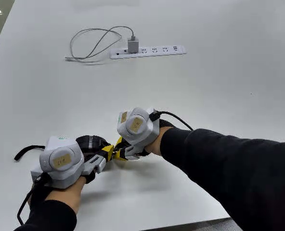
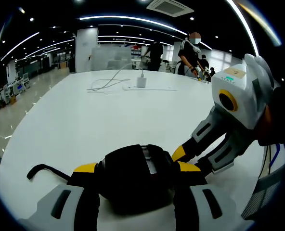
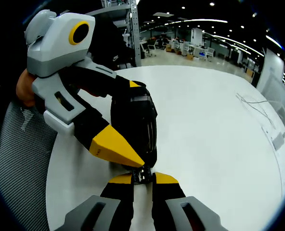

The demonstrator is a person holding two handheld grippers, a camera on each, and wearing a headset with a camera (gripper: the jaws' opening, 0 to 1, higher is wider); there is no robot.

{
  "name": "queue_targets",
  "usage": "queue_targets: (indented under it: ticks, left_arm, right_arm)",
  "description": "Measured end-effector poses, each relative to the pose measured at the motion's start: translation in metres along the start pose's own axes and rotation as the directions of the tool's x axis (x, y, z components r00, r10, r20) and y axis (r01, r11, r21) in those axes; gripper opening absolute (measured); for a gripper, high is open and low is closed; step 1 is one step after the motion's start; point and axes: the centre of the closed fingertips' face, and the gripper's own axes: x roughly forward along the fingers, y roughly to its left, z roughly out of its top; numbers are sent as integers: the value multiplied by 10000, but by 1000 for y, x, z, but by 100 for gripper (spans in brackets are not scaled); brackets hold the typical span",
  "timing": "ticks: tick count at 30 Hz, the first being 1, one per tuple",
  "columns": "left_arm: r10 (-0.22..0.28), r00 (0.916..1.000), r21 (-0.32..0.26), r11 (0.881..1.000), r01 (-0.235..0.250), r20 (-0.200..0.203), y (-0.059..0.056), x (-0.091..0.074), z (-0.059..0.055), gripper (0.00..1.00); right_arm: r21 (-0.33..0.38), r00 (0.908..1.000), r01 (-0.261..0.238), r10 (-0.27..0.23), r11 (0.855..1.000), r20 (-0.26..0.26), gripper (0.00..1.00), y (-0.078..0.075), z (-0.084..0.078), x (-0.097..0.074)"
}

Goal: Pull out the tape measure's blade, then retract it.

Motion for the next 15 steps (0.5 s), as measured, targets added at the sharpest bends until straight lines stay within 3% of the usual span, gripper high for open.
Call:
queue_targets:
  ticks: [15]
  left_arm:
    - [18, 10000, -5, 10000, -18, 21, -1, 0, 0, 58]
  right_arm:
    - [11, 10000, -9, 9, 10000, 34, 11, 0, 1, 2]
